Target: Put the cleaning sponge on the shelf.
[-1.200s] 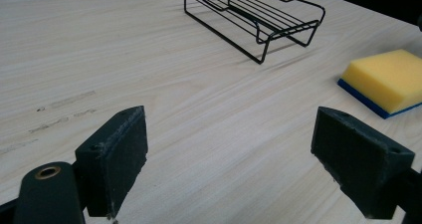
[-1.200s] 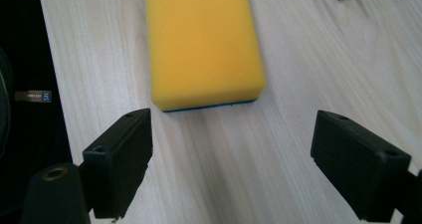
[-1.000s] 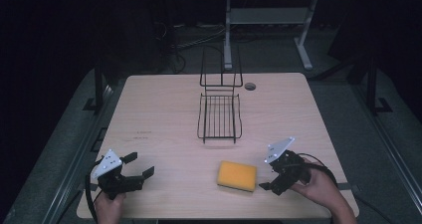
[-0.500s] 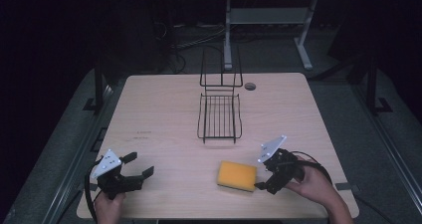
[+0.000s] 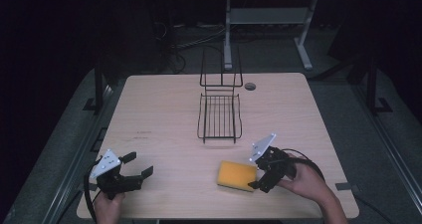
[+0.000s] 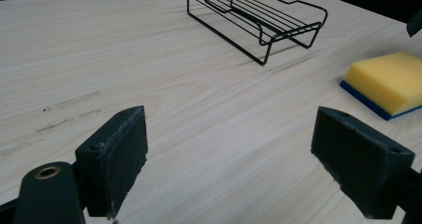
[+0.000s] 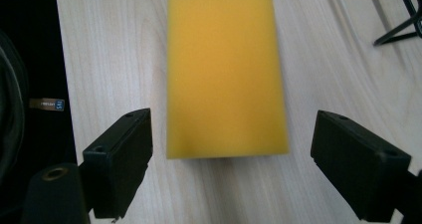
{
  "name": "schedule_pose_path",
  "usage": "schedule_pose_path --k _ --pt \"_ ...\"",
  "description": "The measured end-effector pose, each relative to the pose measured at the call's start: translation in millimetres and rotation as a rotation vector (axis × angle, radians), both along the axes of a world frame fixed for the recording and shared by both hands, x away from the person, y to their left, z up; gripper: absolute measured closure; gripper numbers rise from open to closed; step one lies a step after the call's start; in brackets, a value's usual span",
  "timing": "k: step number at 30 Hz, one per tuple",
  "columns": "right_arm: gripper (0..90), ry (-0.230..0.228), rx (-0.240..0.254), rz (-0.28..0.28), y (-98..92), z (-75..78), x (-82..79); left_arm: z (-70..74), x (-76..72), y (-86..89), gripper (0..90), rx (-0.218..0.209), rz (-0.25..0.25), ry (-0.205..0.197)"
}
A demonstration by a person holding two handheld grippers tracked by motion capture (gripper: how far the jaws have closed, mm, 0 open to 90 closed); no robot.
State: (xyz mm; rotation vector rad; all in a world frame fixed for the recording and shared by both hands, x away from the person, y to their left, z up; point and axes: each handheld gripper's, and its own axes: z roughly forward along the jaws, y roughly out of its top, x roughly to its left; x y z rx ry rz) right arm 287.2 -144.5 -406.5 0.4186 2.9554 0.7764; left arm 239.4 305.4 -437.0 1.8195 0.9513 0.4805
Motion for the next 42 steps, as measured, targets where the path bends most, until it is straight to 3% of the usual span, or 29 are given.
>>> schedule_pose_path --k 19,42 --pt "16.1 0.033 -0.02 0.035 22.4 -8.2 7.8 0.0 0.0 0.0 14.0 -0.003 0.0 0.0" --pt "16.1 0.053 -0.051 0.045 32.7 -18.4 12.6 0.0 0.1 0.0 14.1 -0.006 -0.003 -0.001"
